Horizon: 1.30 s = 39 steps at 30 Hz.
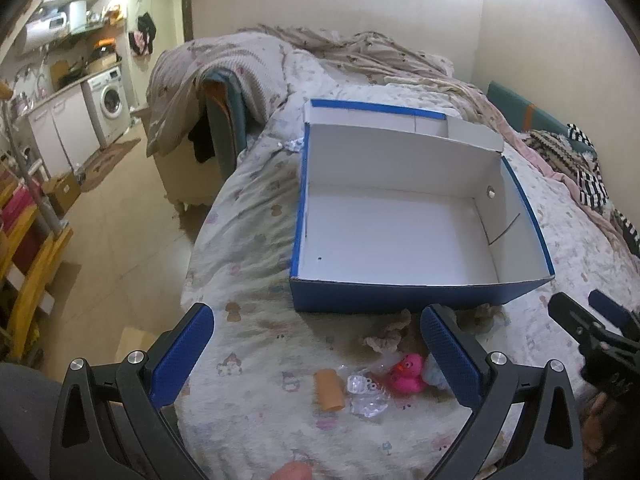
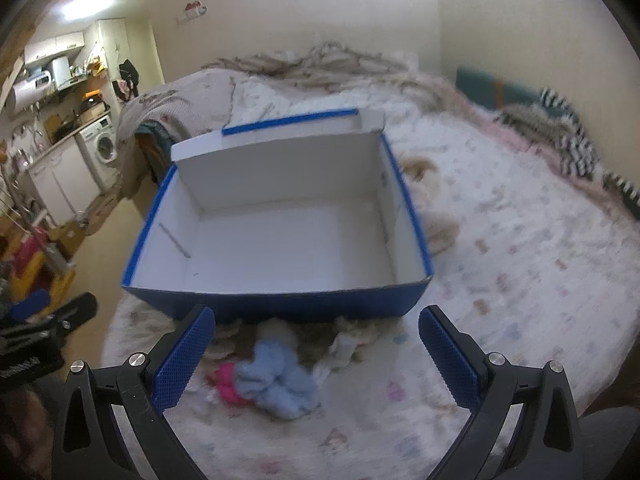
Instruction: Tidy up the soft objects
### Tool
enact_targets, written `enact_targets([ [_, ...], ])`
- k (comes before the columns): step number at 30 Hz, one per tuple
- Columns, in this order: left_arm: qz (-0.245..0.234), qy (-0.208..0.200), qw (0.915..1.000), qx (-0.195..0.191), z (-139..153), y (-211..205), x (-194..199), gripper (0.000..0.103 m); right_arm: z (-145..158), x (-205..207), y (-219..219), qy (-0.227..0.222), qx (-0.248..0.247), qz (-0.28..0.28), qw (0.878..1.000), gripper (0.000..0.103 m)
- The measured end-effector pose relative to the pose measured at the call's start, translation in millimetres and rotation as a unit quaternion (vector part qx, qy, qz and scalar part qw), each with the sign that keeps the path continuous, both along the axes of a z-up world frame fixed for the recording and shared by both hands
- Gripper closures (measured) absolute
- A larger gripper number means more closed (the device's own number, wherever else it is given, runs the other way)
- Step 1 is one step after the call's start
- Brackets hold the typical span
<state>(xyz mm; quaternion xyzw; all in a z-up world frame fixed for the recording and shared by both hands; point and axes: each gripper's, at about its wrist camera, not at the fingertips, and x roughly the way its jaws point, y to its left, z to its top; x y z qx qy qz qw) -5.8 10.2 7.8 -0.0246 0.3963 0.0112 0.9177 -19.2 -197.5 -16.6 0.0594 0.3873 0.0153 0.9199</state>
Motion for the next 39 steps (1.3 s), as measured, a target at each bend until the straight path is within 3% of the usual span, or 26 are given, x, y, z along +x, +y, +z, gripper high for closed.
enact_targets([
  [4,0.012,0.015,0.9998,0.011,3,11,7,0.000,1,11,-6,0.045,0.039,0.010,0.998,0.000],
  [8,0.024,0.045,0.9987,-0.002,-1,24,18,0.000,-5,24,-8,0.083,0.058,0.011,0.995,0.000],
  [11,0.024,0.100,0.9947,0.007,-15,26,31,0.000,-16,35,-8,0.118,0.062,0.010,0.991,0.000],
  [15,0.020,0.184,0.9827,-0.008,-48,28,45,0.004,-39,51,-11,0.165,0.094,0.024,0.981,0.000],
  [19,0.010,0.271,0.9615,-0.043,-86,25,57,0.015,-66,58,-18,0.207,0.121,0.014,0.971,0.000],
  [21,0.005,0.294,0.9551,-0.037,-100,21,61,0.016,-78,58,-23,0.222,0.138,0.006,0.965,0.000],
  [23,-0.002,0.317,0.9476,-0.038,-113,15,65,0.023,-86,58,-27,0.235,0.148,-0.003,0.961,0.000],
  [25,0.000,0.345,0.9369,-0.059,-131,15,67,0.039,-91,58,-28,0.242,0.152,-0.007,0.958,0.000],
  [28,0.005,0.372,0.9240,-0.089,-153,16,66,0.053,-91,57,-26,0.244,0.151,-0.003,0.958,0.000],
  [30,0.006,0.387,0.9160,-0.104,-162,17,66,0.057,-93,58,-24,0.243,0.148,0.000,0.959,0.000],
  [32,0.007,0.380,0.9189,-0.106,-163,17,66,0.068,-93,58,-23,0.244,0.145,0.003,0.959,0.000],
  [33,0.004,0.376,0.9210,-0.103,-163,16,65,0.086,-93,60,-23,0.245,0.145,0.004,0.959,0.000],
  [34,-0.003,0.374,0.9219,-0.102,-161,14,65,0.092,-94,61,-23,0.245,0.146,0.006,0.958,0.000],
  [39,-0.009,0.363,0.9258,-0.103,-156,14,61,0.095,-100,68,-26,0.260,0.178,0.012,0.949,0.000],
])
